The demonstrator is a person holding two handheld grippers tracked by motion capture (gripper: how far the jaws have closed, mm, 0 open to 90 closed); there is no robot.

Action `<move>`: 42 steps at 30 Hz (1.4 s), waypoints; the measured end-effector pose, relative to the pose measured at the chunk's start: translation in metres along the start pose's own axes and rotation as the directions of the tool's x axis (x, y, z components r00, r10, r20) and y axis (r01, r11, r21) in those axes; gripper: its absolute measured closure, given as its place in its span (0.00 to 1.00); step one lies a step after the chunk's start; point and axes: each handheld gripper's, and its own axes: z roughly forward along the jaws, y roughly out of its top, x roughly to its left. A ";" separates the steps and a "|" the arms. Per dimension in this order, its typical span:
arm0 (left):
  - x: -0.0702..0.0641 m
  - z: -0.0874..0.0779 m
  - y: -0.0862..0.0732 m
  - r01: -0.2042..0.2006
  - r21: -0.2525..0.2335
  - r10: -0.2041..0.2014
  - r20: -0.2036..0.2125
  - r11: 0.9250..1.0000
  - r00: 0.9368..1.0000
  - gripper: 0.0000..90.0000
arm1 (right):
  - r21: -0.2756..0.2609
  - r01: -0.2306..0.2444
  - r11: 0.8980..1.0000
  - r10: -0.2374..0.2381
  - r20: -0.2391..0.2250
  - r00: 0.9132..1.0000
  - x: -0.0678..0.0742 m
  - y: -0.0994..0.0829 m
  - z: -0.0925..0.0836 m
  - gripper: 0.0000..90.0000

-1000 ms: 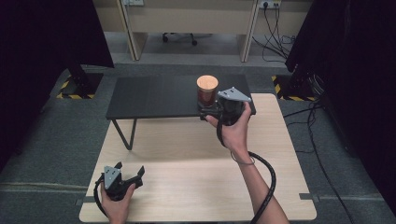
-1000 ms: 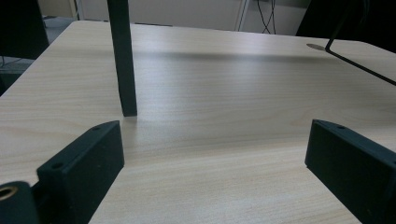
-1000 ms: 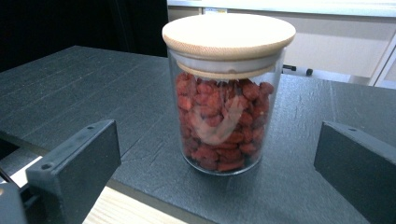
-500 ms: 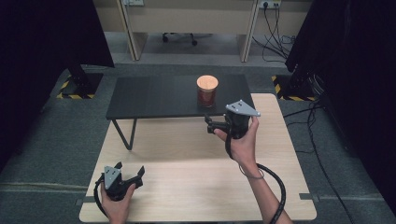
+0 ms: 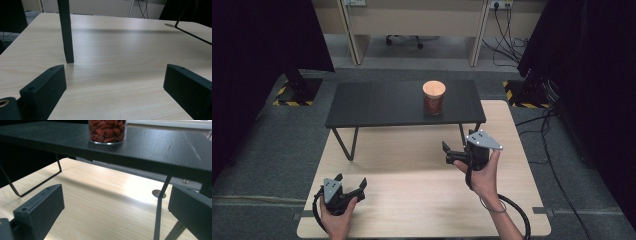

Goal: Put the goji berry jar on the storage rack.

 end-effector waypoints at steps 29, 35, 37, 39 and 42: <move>-0.001 -0.001 -0.002 0.003 -0.012 -0.003 -0.003 1.000 1.000 0.04 | 0.142 -0.127 0.982 0.122 0.045 0.992 -0.017 -0.119 -0.021 0.01; -0.002 -0.001 -0.002 -0.001 -0.012 0.001 -0.003 1.000 1.000 0.04 | 0.147 -0.126 0.981 0.121 0.043 0.992 -0.017 -0.129 -0.023 0.01; -0.002 -0.001 -0.002 -0.001 -0.013 0.001 -0.003 1.000 1.000 0.04 | 0.147 -0.134 0.980 0.130 0.043 0.991 -0.016 -0.131 -0.024 0.01; -0.002 -0.001 -0.003 0.004 -0.013 -0.004 -0.003 1.000 1.000 0.04 | 0.138 -0.134 0.981 0.129 0.043 0.991 -0.016 -0.132 -0.025 0.01; -0.002 -0.001 -0.002 0.002 -0.013 -0.002 -0.003 1.000 1.000 0.04 | 0.135 -0.133 0.982 0.128 0.044 0.991 -0.016 -0.133 -0.025 0.01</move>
